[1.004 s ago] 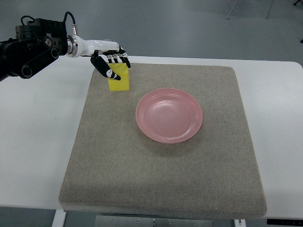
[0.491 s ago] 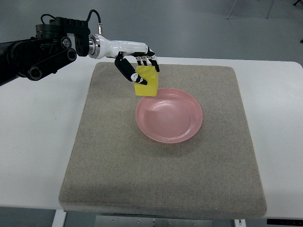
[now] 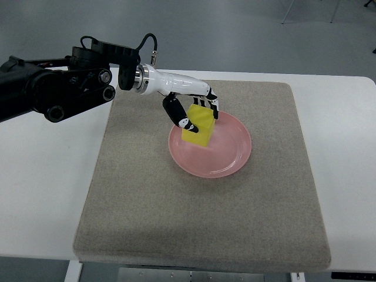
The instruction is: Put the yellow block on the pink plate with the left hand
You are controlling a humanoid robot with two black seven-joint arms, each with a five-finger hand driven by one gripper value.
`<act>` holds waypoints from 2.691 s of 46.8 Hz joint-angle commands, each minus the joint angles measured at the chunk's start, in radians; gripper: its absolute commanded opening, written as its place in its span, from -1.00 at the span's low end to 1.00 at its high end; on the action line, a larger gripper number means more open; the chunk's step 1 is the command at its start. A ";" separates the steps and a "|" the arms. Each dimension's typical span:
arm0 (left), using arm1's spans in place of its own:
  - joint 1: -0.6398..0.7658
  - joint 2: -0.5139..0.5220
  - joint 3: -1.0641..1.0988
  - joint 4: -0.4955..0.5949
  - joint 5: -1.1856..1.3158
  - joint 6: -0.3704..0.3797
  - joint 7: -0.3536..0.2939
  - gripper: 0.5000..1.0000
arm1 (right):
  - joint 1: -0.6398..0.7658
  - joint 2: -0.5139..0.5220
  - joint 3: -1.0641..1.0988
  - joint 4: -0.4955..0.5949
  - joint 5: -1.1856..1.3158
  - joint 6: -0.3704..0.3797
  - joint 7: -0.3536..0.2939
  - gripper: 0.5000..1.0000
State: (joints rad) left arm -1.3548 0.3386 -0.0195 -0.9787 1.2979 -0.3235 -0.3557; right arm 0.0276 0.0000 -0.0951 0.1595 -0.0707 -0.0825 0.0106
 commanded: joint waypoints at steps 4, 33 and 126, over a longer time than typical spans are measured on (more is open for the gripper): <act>0.003 -0.021 0.001 0.002 0.006 0.004 0.000 -0.58 | 0.000 0.000 0.000 0.000 0.000 0.000 0.000 0.69; 0.039 -0.064 0.010 0.061 0.015 0.070 0.000 0.22 | 0.000 0.000 0.000 0.000 -0.001 0.000 0.000 0.69; 0.223 -0.170 -0.008 0.669 -0.831 0.529 0.007 0.82 | 0.000 0.000 0.000 0.000 0.000 0.000 0.000 0.69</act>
State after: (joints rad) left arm -1.1351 0.1809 -0.0235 -0.3160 0.5460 0.2067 -0.3495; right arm 0.0276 0.0000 -0.0951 0.1595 -0.0708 -0.0828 0.0107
